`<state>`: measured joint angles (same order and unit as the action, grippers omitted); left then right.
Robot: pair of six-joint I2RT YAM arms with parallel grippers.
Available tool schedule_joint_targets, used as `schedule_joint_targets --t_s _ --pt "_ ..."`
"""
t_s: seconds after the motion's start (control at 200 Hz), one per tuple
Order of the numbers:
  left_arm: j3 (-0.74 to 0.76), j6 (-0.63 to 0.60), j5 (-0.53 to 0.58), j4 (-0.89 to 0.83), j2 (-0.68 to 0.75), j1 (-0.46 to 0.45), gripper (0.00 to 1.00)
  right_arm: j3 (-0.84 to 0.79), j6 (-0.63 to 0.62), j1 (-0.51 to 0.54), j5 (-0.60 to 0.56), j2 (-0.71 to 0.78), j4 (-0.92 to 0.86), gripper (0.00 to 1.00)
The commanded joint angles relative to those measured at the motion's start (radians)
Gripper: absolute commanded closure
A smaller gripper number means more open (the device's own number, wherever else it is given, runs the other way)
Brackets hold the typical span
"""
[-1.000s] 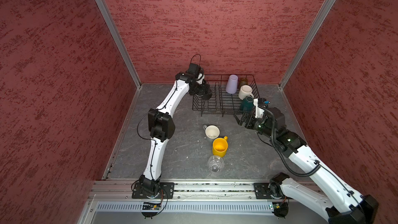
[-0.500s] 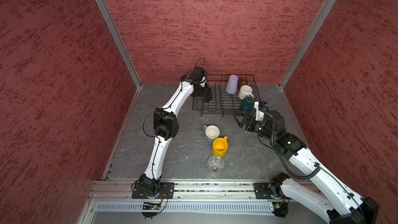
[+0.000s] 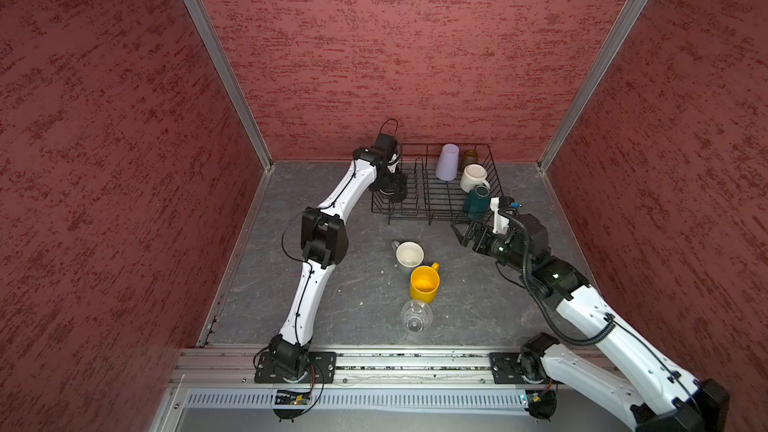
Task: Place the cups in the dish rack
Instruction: 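Lower the black mug upright into the rack's nearer slots with the left gripper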
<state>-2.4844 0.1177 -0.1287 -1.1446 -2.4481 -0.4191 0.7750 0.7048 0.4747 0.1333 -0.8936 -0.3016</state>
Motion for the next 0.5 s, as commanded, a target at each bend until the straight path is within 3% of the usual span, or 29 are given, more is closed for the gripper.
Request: schedule_joint_targets --t_s 0.0,0.085,0.185,0.496 --pt "-0.043 -0.022 0.009 0.049 -0.026 -0.012 1.00 -0.014 0.023 -0.004 0.003 0.013 0.031 0.01" --pt "-0.045 -0.020 0.010 0.047 -0.037 -0.012 1.00 -0.018 0.025 -0.004 0.005 0.012 0.036 0.01" --pt "-0.047 -0.021 0.006 0.046 -0.046 -0.014 0.91 -0.017 0.027 -0.004 0.009 0.004 0.042 0.01" --pt "-0.051 -0.020 -0.034 0.060 -0.073 -0.014 0.52 -0.014 0.030 -0.003 0.019 -0.014 0.052 0.01"
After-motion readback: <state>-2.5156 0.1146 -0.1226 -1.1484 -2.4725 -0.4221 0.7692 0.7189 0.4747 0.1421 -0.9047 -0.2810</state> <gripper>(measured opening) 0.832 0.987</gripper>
